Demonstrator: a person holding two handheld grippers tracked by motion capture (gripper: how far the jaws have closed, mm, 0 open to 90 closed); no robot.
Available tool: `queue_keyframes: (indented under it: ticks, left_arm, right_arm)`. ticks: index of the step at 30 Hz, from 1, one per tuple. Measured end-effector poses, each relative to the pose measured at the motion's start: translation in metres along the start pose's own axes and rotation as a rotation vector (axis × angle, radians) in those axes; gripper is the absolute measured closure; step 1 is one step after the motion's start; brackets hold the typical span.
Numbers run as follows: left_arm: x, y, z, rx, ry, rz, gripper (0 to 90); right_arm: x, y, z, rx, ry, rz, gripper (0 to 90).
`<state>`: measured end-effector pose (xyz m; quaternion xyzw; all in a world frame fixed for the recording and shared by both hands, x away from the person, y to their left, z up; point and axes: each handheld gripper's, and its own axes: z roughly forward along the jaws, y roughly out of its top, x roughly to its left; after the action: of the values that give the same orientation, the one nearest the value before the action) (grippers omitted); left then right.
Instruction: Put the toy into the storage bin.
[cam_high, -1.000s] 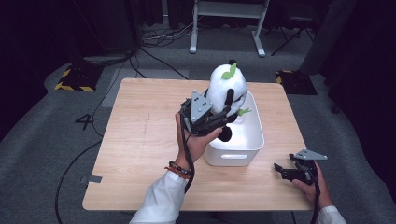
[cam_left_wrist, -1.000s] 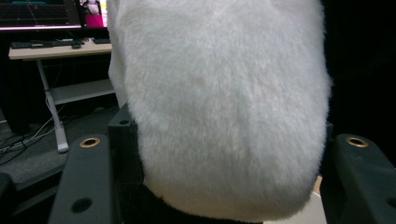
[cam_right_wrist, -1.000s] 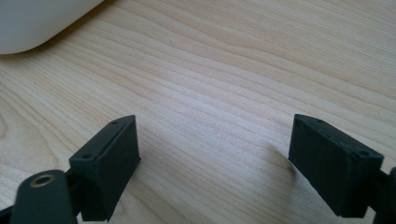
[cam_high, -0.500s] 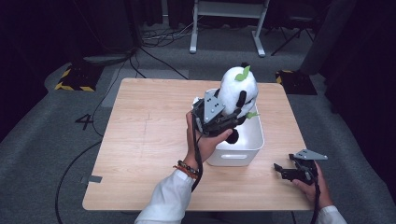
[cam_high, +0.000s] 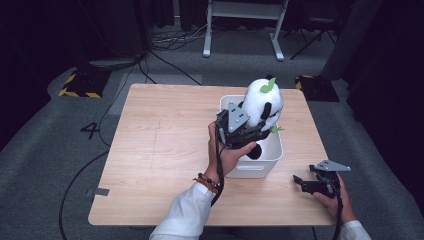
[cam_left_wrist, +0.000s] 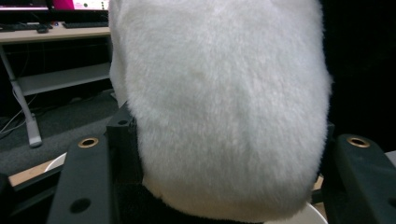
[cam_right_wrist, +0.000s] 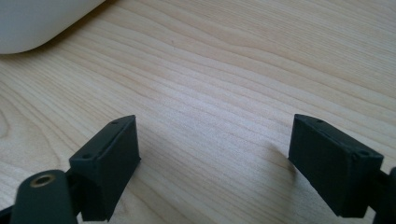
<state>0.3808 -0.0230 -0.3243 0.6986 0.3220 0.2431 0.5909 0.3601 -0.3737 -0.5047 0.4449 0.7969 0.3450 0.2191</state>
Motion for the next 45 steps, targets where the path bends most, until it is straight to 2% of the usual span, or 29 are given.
queue_keyframes:
  ticks: [13, 25, 28, 33, 40, 45]
  left_arm:
    - [-0.005, -0.016, 0.016, 0.050, -0.013, -0.001, 36.0]
    - [-0.007, -0.030, 0.023, 0.114, -0.023, 0.014, 34.4]
    - [-0.008, -0.030, 0.021, 0.118, -0.021, 0.026, 33.5]
    - [-0.007, -0.029, 0.021, 0.153, -0.018, 0.037, 30.6]
    - [-0.010, -0.028, 0.020, 0.217, -0.002, 0.118, 28.8]
    - [-0.006, -0.032, 0.020, 0.240, -0.008, 0.114, 28.3]
  right_arm:
    - [0.000, 0.000, 0.000, 0.000, 0.003, -0.003, 16.2]
    - [0.000, 0.000, 0.000, 0.000, 0.003, -0.003, 16.2]
    - [0.000, 0.000, 0.000, 0.000, 0.003, -0.004, 16.2]
    - [0.000, 0.000, 0.000, 0.000, 0.003, -0.004, 16.2]
    - [0.000, 0.000, 0.000, 0.000, 0.004, -0.002, 16.2]
    - [0.000, 0.000, 0.000, 0.001, 0.006, -0.001, 16.2]
